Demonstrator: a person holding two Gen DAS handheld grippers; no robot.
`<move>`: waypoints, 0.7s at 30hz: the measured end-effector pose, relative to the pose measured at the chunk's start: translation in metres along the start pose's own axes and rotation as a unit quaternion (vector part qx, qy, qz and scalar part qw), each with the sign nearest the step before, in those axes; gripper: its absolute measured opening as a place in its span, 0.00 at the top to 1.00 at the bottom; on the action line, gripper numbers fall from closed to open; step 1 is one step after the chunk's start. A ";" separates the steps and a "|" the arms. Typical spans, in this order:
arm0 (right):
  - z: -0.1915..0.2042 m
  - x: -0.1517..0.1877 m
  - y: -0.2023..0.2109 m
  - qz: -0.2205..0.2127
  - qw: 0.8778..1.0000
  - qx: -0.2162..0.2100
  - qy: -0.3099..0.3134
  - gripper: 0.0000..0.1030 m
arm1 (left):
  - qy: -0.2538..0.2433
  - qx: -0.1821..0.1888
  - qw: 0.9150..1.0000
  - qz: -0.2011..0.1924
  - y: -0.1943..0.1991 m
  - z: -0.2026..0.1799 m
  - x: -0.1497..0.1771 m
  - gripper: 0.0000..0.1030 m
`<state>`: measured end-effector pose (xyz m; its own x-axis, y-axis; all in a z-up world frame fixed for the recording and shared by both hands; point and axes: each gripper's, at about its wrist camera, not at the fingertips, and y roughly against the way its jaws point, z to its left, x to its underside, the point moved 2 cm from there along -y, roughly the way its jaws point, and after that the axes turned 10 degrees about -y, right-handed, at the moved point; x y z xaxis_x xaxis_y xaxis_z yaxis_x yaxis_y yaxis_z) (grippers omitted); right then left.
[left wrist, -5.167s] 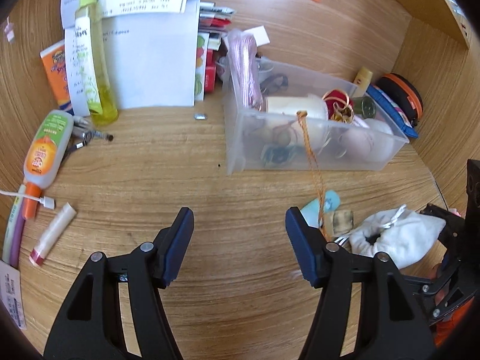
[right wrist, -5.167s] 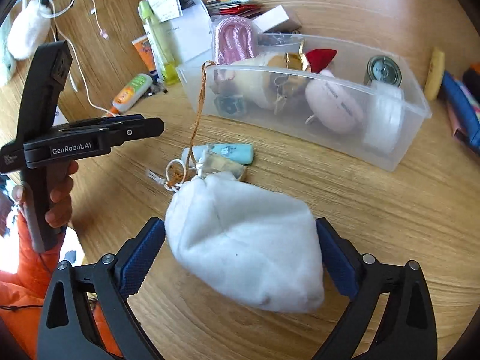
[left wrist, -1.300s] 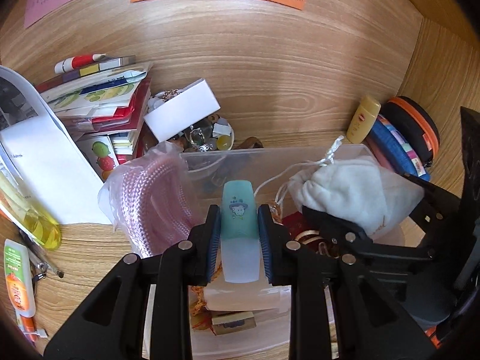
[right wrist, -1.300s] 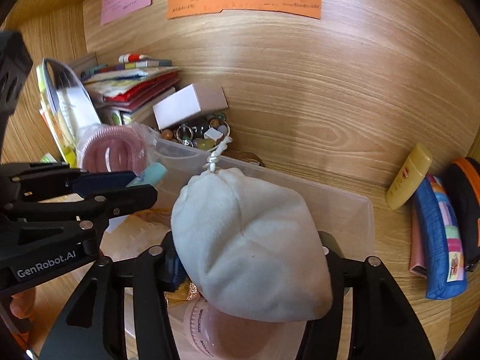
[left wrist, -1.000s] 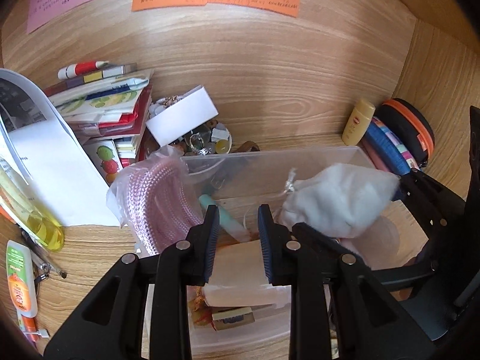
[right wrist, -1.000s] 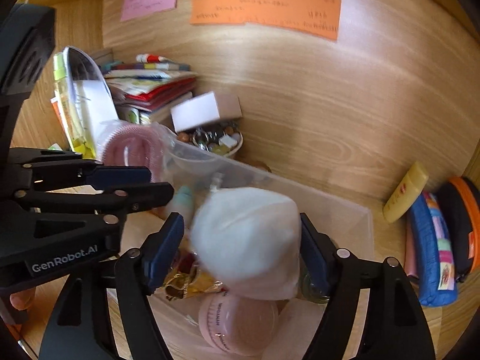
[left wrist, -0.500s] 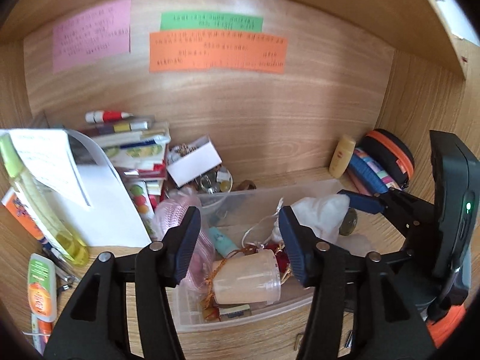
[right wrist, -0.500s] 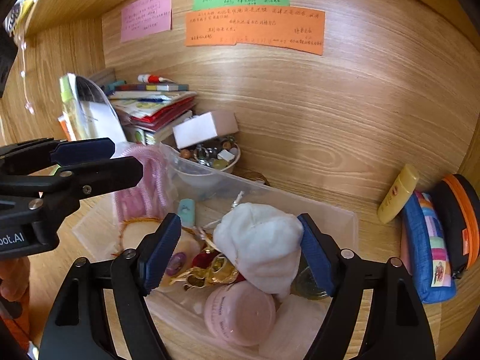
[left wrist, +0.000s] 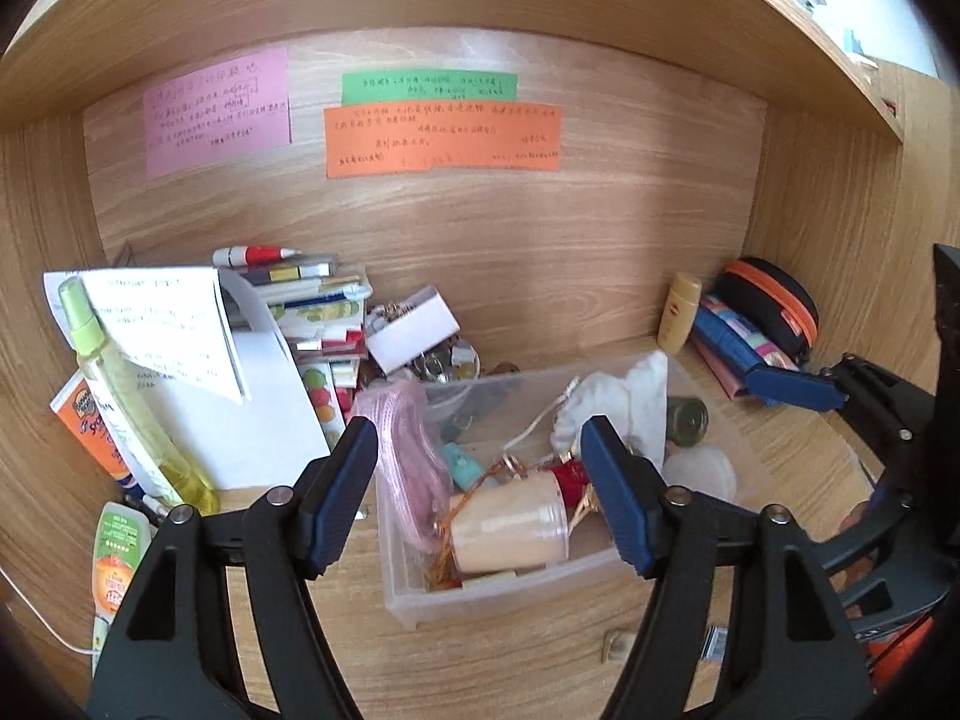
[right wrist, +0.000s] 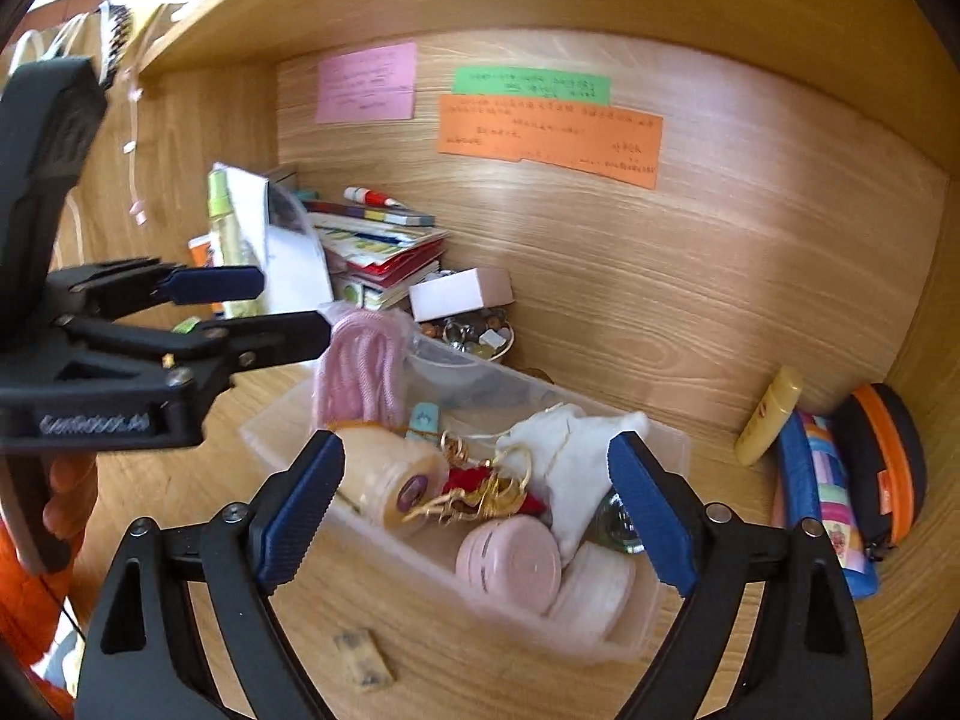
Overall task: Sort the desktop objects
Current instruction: 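Grasp the blue Max card box with the right tool while the left tool moves to the beige block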
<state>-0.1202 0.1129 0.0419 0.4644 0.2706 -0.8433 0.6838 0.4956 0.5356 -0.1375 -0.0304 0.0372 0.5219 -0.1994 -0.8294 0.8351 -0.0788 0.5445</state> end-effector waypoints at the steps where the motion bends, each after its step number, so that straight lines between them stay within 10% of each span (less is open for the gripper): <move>1: 0.001 0.004 0.002 0.001 1.000 -0.002 0.000 0.12 | -0.003 -0.002 1.000 0.004 0.000 -0.001 0.003 0.32; 21: -0.012 0.116 0.005 0.130 0.991 -0.009 -0.028 0.12 | -0.003 0.039 0.992 0.121 -0.022 -0.031 0.080 0.32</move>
<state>-0.0700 0.1569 -0.0542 0.6545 0.3455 -0.6725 0.5263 0.4303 0.7334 -0.1089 -0.0149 -0.0449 0.7038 -0.2281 -0.6728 0.6699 -0.1023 0.7354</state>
